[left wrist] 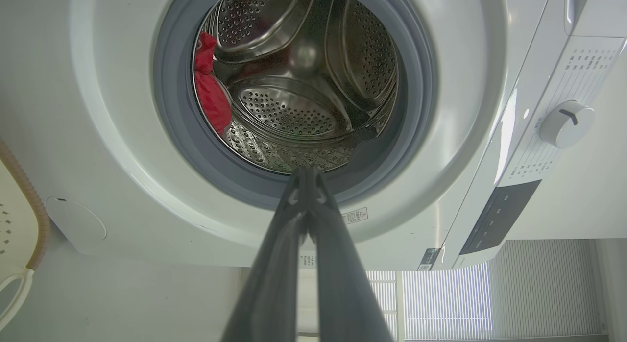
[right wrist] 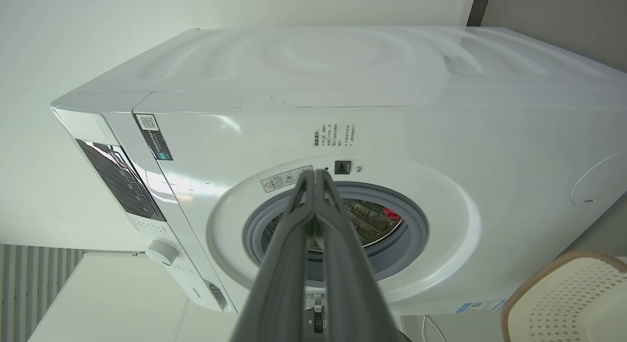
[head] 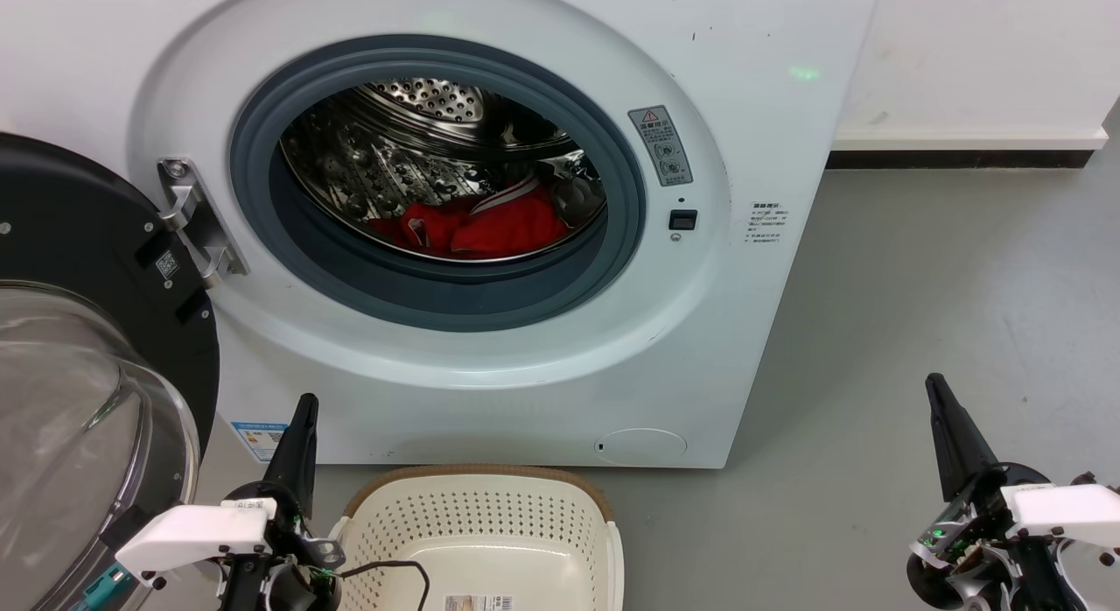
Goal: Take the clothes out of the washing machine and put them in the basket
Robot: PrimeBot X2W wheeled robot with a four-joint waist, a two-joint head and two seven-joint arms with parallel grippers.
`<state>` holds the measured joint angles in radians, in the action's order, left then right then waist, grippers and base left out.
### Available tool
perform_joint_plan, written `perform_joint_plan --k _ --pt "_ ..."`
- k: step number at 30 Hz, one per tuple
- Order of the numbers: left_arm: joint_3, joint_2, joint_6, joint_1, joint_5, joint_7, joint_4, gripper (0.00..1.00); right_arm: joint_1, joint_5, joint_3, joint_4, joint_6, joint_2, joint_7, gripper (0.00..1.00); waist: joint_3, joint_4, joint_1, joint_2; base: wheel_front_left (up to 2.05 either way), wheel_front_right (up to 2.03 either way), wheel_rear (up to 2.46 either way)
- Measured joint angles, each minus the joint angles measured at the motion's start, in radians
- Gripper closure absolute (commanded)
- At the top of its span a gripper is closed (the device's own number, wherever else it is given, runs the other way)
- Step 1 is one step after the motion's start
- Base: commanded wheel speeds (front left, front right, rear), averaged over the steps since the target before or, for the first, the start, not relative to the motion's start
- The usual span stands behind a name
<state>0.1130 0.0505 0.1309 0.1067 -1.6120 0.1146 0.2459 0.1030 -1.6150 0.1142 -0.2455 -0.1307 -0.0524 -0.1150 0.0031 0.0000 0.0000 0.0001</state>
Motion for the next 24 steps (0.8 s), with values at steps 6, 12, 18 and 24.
perform_joint_plan --k 6,12,18,24 --pt "0.000 0.000 0.000 0.000 0.000 0.000 0.000 1.00 0.000 0.000 0.000 0.000 0.000 0.000 0.000 1.00 0.000 0.000 0.0000 0.0000 0.00 0.00 0.00" --pt "0.000 0.000 0.000 0.000 0.000 0.000 0.000 1.00 0.000 0.000 0.000 0.000 0.000 0.000 0.000 1.00 0.000 0.000 0.0000 0.0000 0.00 0.00 0.00" --pt "0.000 0.000 0.000 0.000 0.000 0.000 0.000 1.00 0.000 0.000 0.000 0.000 0.000 0.000 0.000 1.00 0.000 0.000 0.0000 0.0000 0.00 0.00 0.00" --pt "-0.001 0.000 0.000 -0.001 0.000 0.000 0.003 0.00 -0.002 0.000 0.000 -0.002 0.000 0.000 0.000 0.00 0.000 0.000 0.0001 0.0000 0.00 0.00 0.00"
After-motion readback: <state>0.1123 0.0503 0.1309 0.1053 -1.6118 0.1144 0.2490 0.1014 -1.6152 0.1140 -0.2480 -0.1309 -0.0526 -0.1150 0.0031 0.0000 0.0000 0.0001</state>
